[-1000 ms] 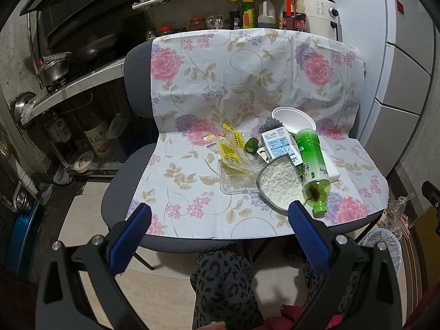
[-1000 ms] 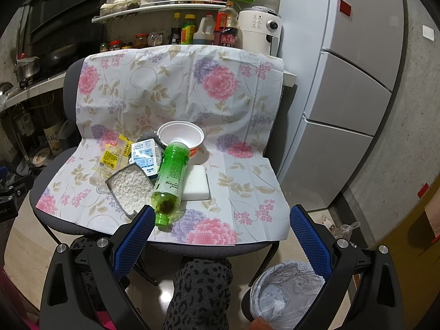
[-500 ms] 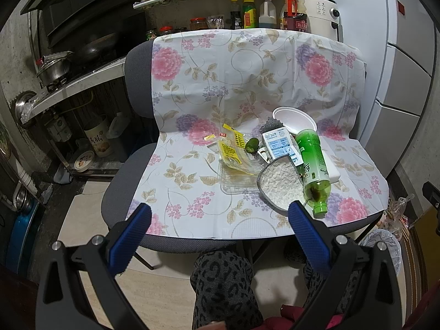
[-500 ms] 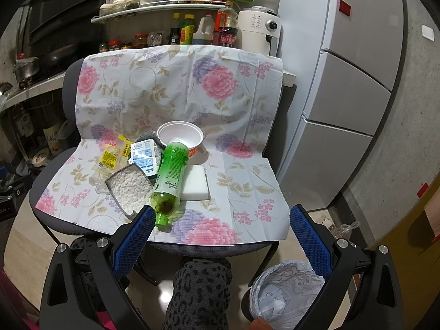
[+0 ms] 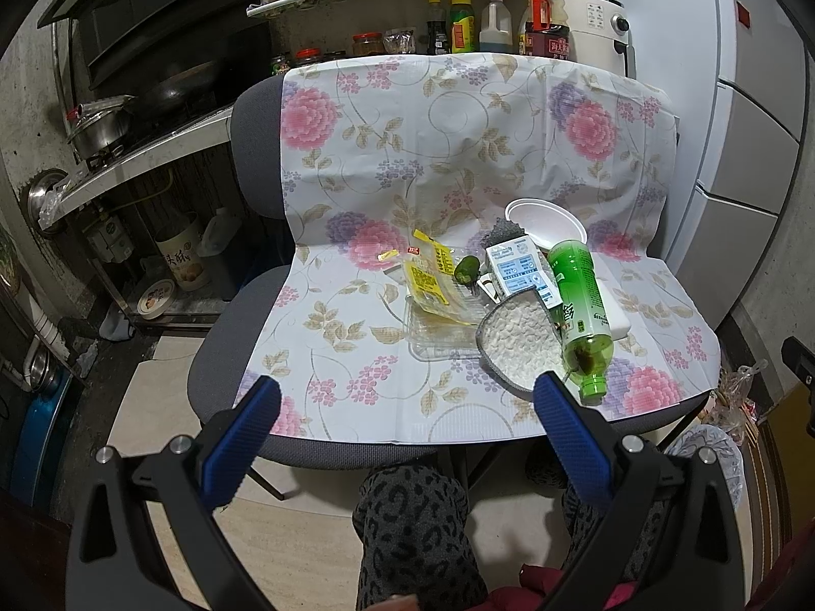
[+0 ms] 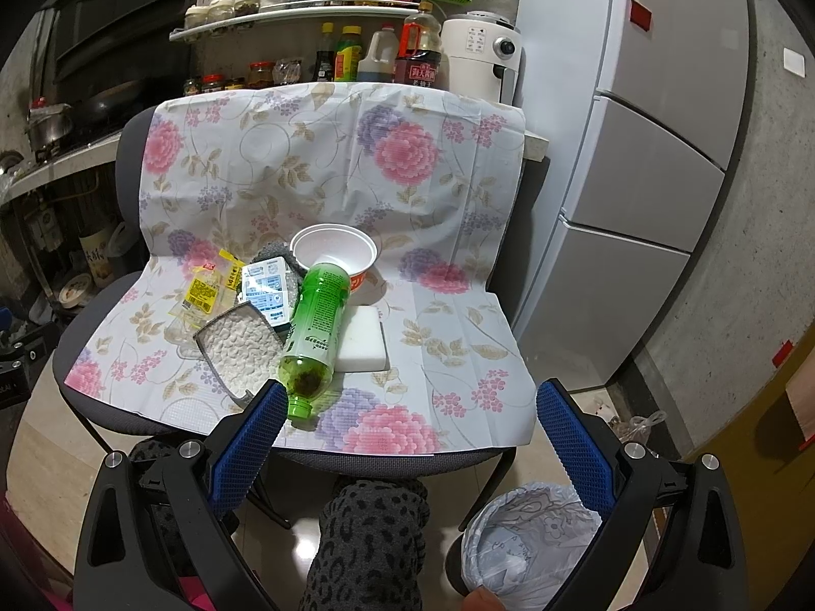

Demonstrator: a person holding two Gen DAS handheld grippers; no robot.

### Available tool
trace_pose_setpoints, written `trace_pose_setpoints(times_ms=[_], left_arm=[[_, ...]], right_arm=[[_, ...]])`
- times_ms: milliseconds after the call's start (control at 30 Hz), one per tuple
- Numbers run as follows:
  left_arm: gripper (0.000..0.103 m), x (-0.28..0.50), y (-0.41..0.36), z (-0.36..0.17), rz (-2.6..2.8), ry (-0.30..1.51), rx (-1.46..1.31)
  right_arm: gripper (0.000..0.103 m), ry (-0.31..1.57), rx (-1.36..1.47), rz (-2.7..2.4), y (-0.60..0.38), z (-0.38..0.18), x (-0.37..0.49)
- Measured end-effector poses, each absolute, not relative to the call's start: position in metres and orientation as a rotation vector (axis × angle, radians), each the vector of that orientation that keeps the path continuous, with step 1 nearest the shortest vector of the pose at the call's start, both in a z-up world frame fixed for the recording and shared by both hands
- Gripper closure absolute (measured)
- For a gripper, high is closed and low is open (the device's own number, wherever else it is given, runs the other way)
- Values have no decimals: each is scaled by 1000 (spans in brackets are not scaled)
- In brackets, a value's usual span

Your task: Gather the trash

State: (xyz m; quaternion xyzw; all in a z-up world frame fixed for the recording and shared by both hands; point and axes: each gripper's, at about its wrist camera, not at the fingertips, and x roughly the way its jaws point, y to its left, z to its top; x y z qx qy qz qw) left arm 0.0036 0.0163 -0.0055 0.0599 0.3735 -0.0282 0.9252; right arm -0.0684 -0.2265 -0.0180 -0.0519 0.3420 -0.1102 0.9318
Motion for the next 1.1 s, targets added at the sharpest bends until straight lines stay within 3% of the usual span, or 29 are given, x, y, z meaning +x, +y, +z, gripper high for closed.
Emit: trace_pose_setpoints(times_ms=[567, 1100], left_arm=[[7, 5, 19, -7, -55, 768, 124], [7, 44, 28, -55, -69, 846, 107]], right_arm=[[6, 704, -105, -223, -227, -25, -66], [6, 736, -14, -87, -237, -70, -20]])
